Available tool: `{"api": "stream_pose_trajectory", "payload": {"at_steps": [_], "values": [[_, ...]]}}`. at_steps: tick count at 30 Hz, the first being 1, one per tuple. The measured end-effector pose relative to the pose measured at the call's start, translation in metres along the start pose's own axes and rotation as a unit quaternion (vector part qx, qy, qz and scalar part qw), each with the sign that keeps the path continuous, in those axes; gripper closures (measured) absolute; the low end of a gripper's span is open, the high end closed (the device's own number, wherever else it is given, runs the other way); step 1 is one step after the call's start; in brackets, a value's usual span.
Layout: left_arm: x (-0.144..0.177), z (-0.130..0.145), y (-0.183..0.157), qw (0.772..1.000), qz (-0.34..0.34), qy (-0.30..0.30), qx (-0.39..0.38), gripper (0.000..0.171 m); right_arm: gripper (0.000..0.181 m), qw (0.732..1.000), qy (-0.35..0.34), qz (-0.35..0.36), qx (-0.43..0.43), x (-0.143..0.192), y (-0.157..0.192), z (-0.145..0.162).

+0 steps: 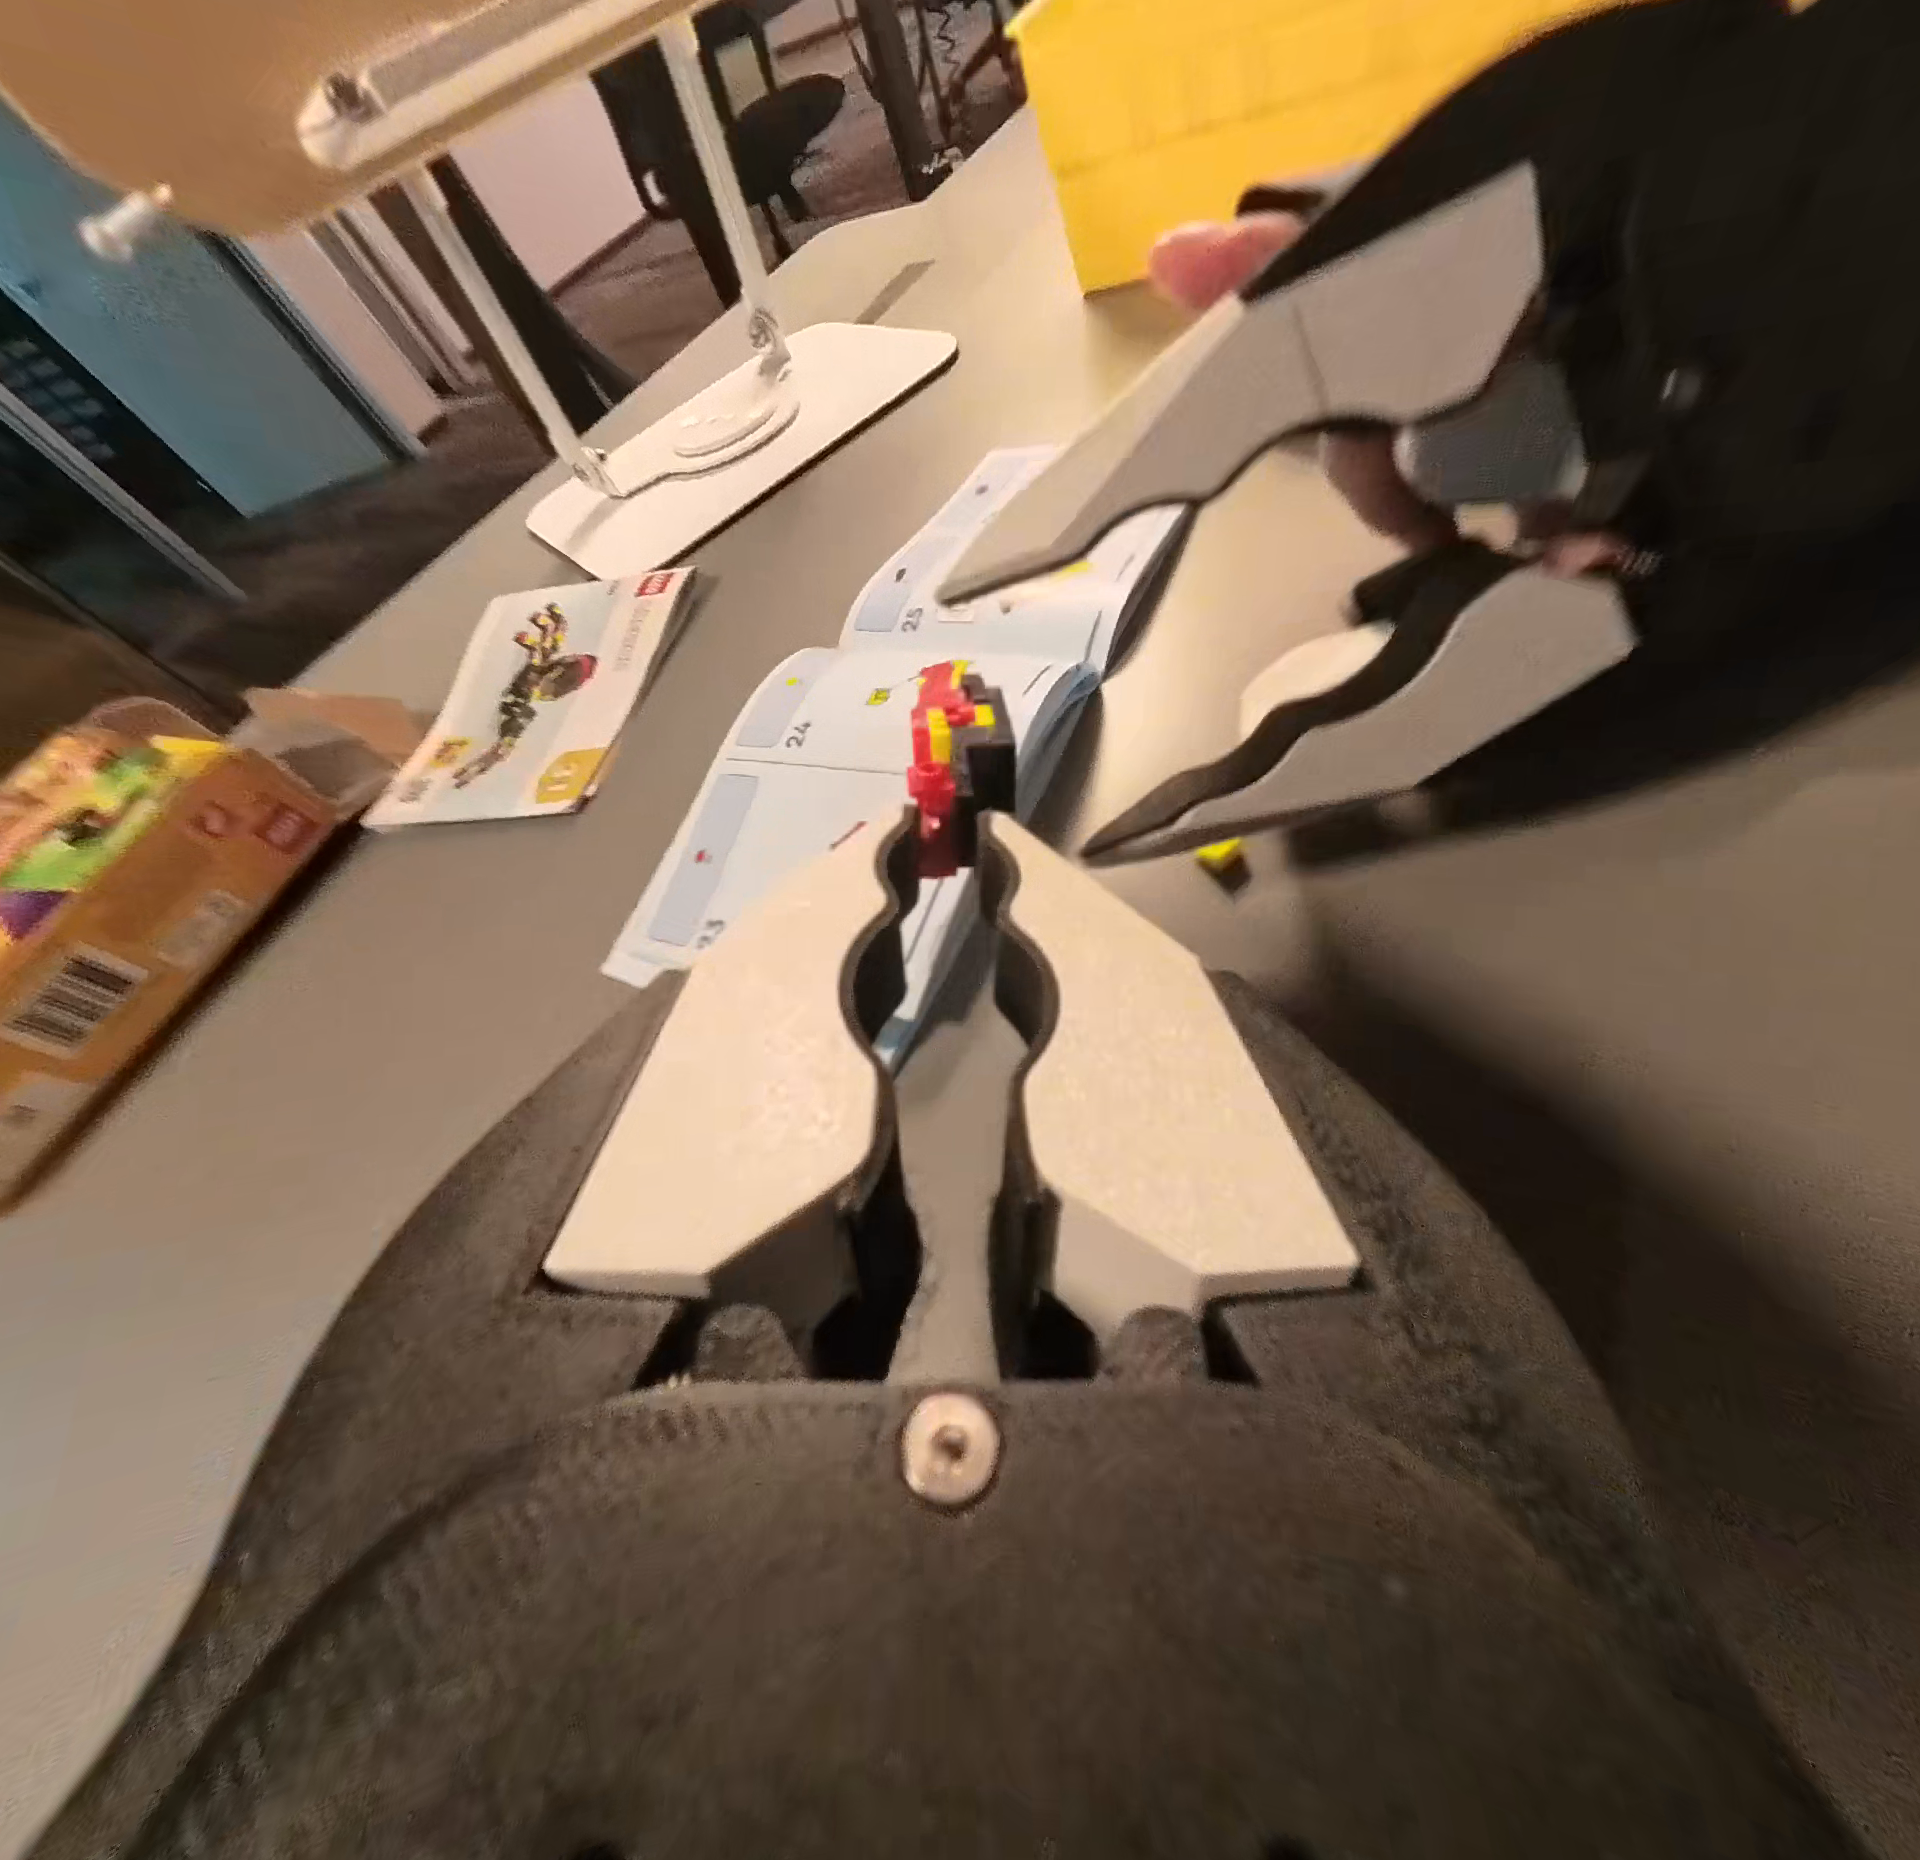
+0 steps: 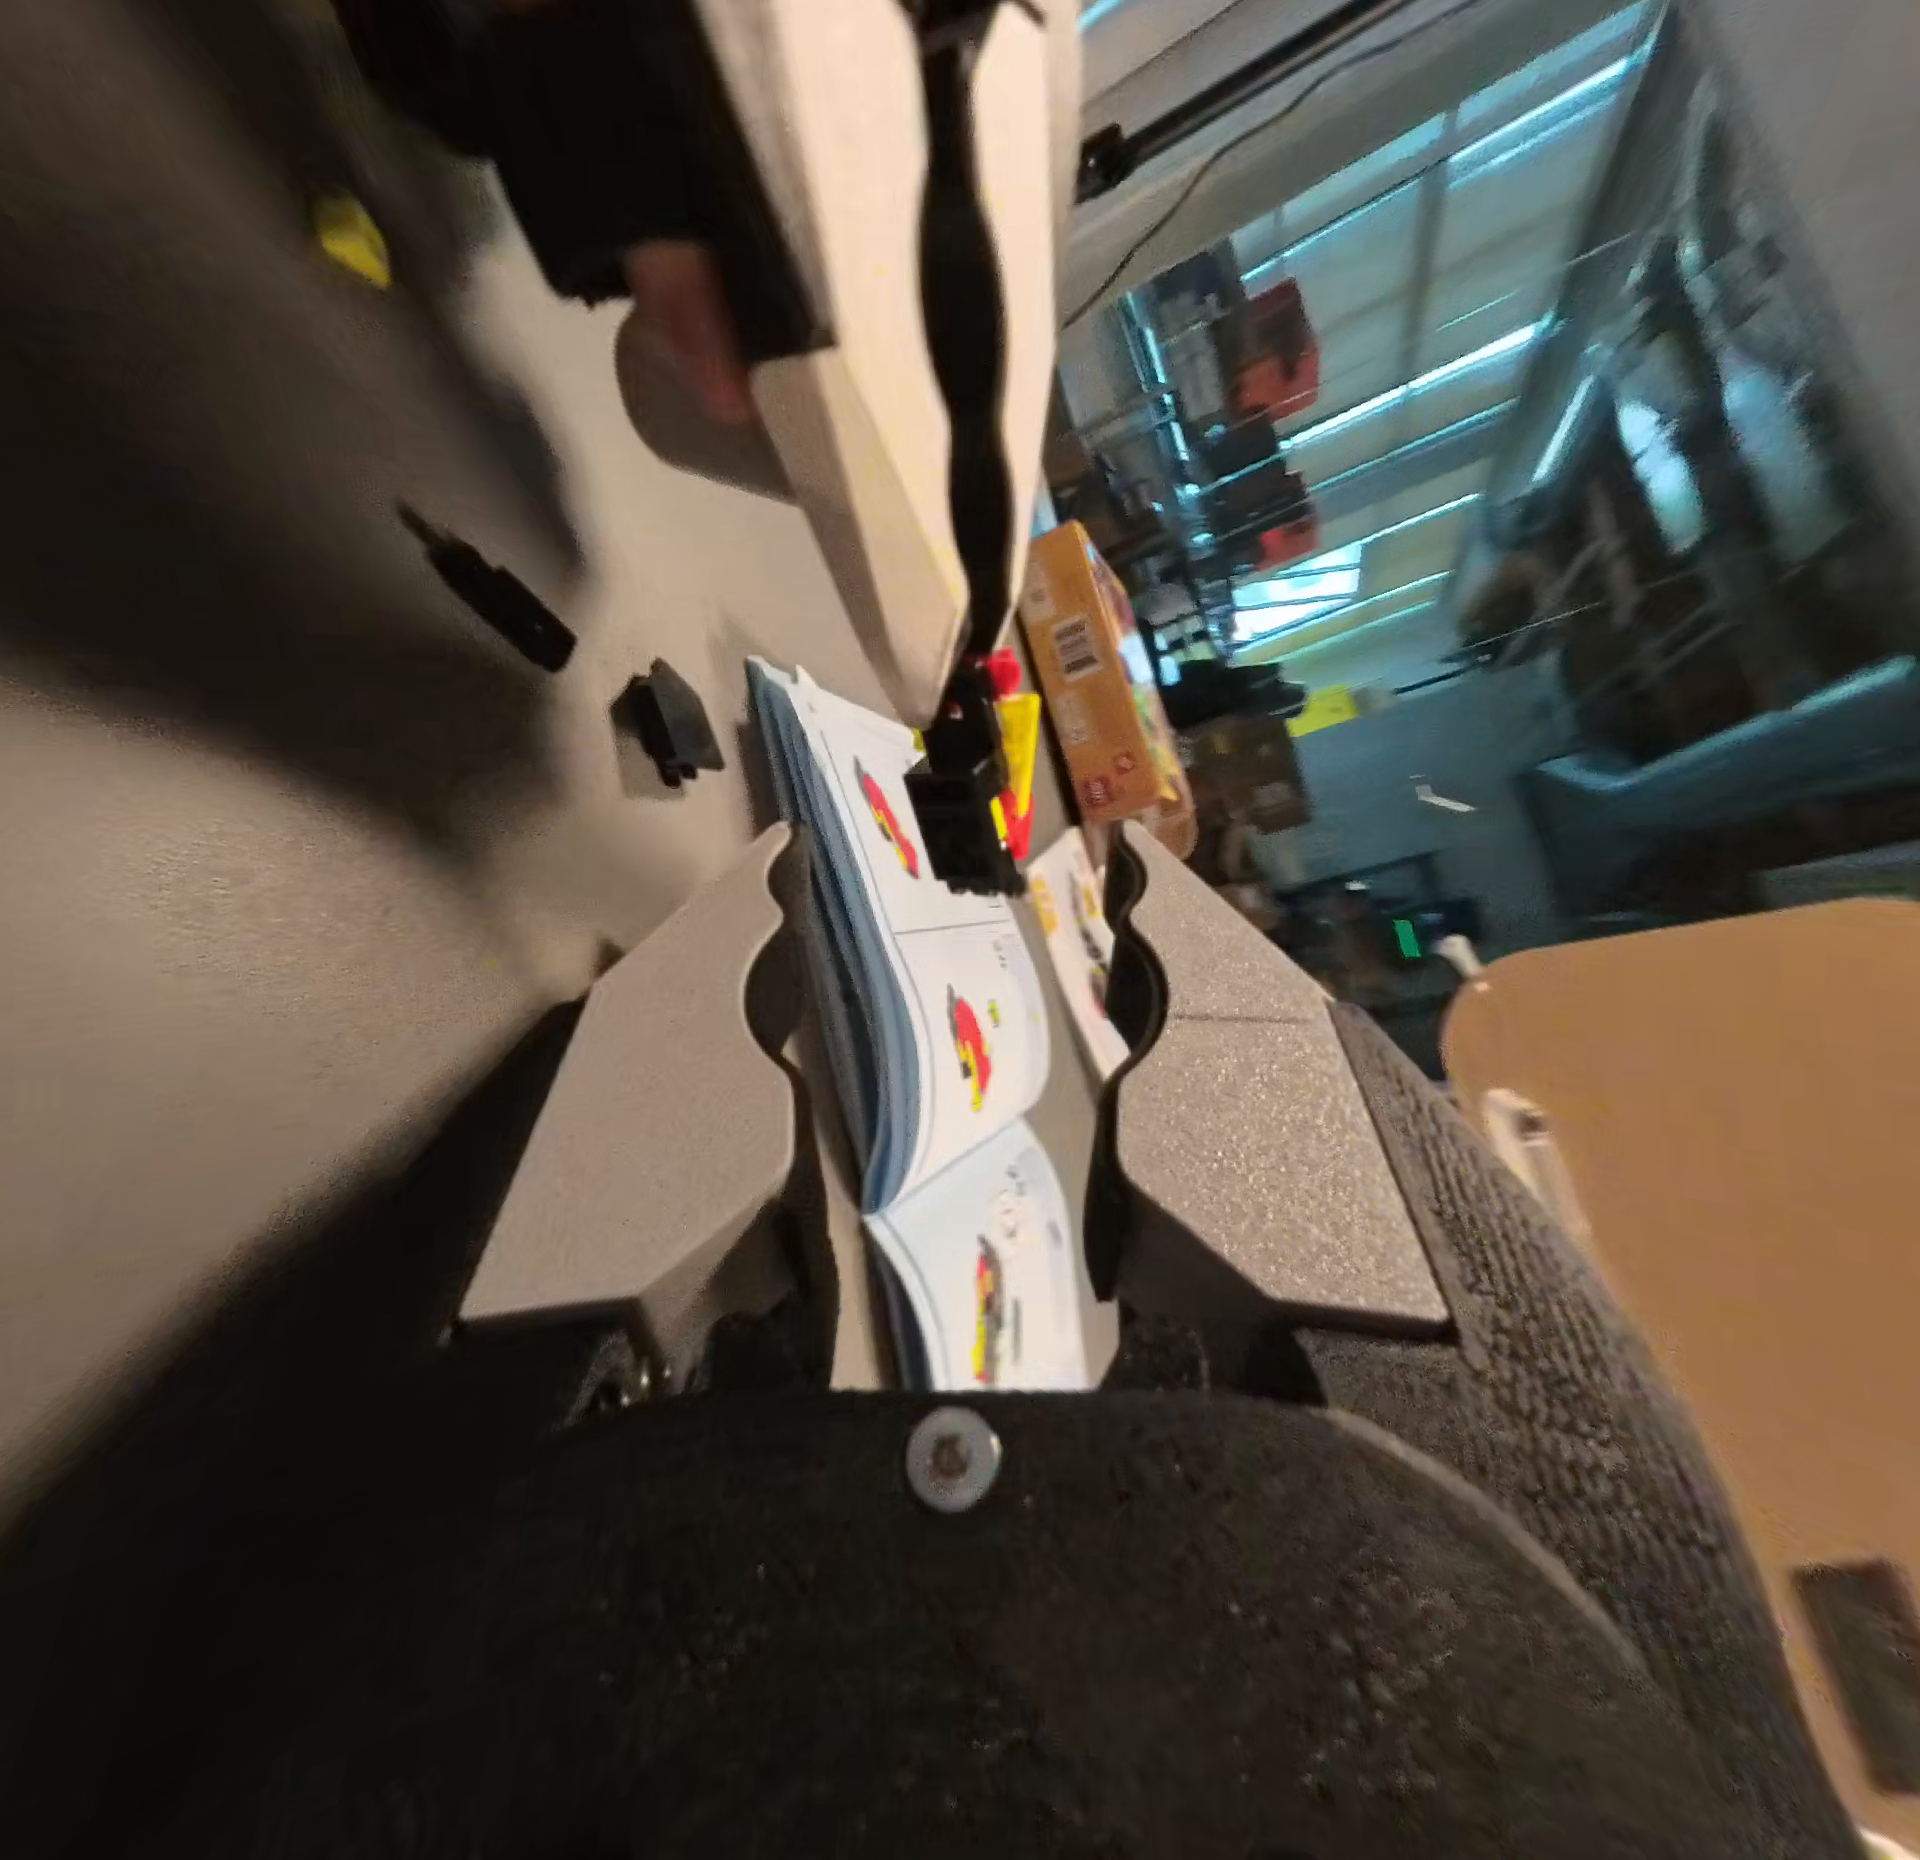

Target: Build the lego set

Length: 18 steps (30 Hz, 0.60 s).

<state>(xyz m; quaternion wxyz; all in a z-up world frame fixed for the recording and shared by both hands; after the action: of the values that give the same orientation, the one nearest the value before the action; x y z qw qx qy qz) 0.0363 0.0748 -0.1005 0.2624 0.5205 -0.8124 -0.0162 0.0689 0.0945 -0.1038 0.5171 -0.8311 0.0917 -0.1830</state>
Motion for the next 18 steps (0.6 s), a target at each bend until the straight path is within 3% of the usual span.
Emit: {"api": "stream_pose_trajectory", "payload": {"at_steps": [5,9,13,18], "values": [[0.001,-0.006,-0.006,0.995,0.047,-0.015,0.083,0.163,0.129,0.996,0.033,0.045,0.073,-0.011,-0.004,-0.001],[0.003,-0.009,-0.011,0.993,0.062,-0.022,0.097,0.163,0.158,0.995,0.031,0.056,0.077,-0.013,-0.008,-0.001],[0.005,-0.012,-0.015,0.996,0.061,-0.035,0.063,0.162,0.16,0.998,-0.007,0.034,0.046,-0.01,-0.007,-0.003],[0.007,-0.014,-0.027,0.995,0.049,-0.056,-0.059,0.159,0.16,0.997,-0.075,-0.018,-0.003,-0.004,-0.002,-0.006]]}}
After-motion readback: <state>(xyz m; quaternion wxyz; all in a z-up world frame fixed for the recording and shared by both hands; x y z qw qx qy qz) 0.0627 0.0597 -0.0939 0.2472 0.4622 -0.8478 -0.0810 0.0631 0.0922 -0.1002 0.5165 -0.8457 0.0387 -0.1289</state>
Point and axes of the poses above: each gripper's, where its closed fingertips meet, x back along the fingers, z out of its underside, y = z × x across the jaws, the point moved 2 cm from there along x, back along the fingers, and after that the axes turned 5 degrees about y, right-handed, at the moved point
